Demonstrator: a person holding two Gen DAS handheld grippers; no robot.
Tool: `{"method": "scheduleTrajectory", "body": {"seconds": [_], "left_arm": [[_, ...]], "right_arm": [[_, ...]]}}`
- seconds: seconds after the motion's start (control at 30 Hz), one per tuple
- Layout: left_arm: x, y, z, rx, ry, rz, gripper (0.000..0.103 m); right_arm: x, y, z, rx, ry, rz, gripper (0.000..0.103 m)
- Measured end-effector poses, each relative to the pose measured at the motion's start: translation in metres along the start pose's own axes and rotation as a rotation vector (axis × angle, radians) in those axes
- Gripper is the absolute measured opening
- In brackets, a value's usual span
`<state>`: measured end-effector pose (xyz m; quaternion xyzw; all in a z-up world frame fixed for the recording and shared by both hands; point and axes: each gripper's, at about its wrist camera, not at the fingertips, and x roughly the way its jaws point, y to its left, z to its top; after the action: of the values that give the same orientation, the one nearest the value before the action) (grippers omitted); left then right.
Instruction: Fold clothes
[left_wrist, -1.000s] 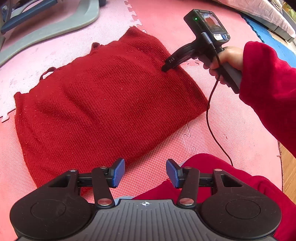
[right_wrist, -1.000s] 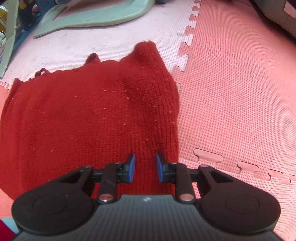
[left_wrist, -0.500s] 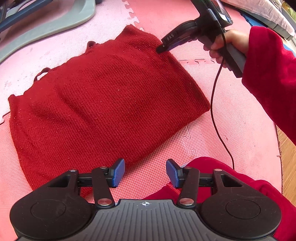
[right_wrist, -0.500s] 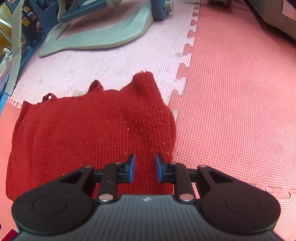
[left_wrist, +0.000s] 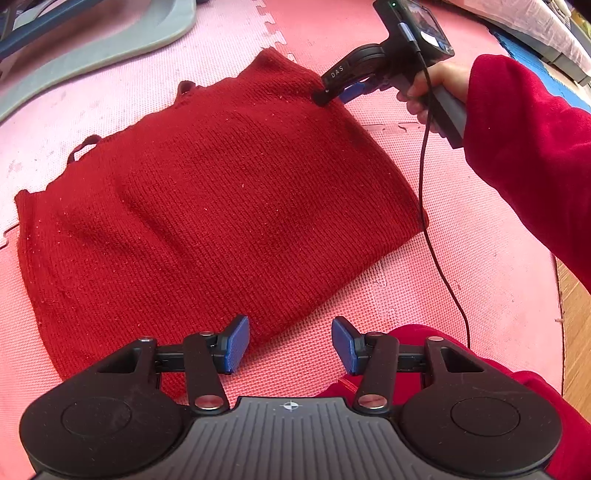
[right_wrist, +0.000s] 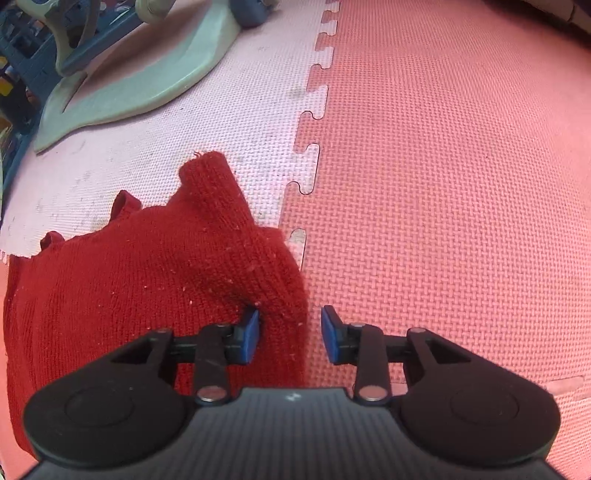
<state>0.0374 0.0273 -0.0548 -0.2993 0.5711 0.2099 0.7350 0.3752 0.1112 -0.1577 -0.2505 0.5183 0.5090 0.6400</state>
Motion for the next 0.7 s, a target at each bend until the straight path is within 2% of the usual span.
{"method": "scheduleTrajectory", "body": {"seconds": [0.27,0.4,0.5,0.57,0.7], "left_arm": [[0.003,0.003,0.012,-0.015,0.023,-0.02,0.052],[0.004,0.004,0.022,-0.015,0.033,-0.011,0.052],[0.008,0.006,0.028,-0.017,0.044,-0.009,0.052],[0.009,0.008,0.031,-0.02,0.05,-0.01,0.052],[0.012,0.014,0.035,-0.013,0.052,-0.008,0.052]], "right_arm": [[-0.029,0.037,0.02,-0.144,-0.082,-0.011,0.034],[-0.007,0.059,0.04,-0.214,-0.06,0.039,0.034],[0.019,0.068,0.047,-0.259,-0.032,0.007,0.034],[0.034,0.064,0.051,-0.249,-0.011,-0.017,0.033],[0.046,0.039,0.059,-0.17,0.005,0.027,0.028]]}}
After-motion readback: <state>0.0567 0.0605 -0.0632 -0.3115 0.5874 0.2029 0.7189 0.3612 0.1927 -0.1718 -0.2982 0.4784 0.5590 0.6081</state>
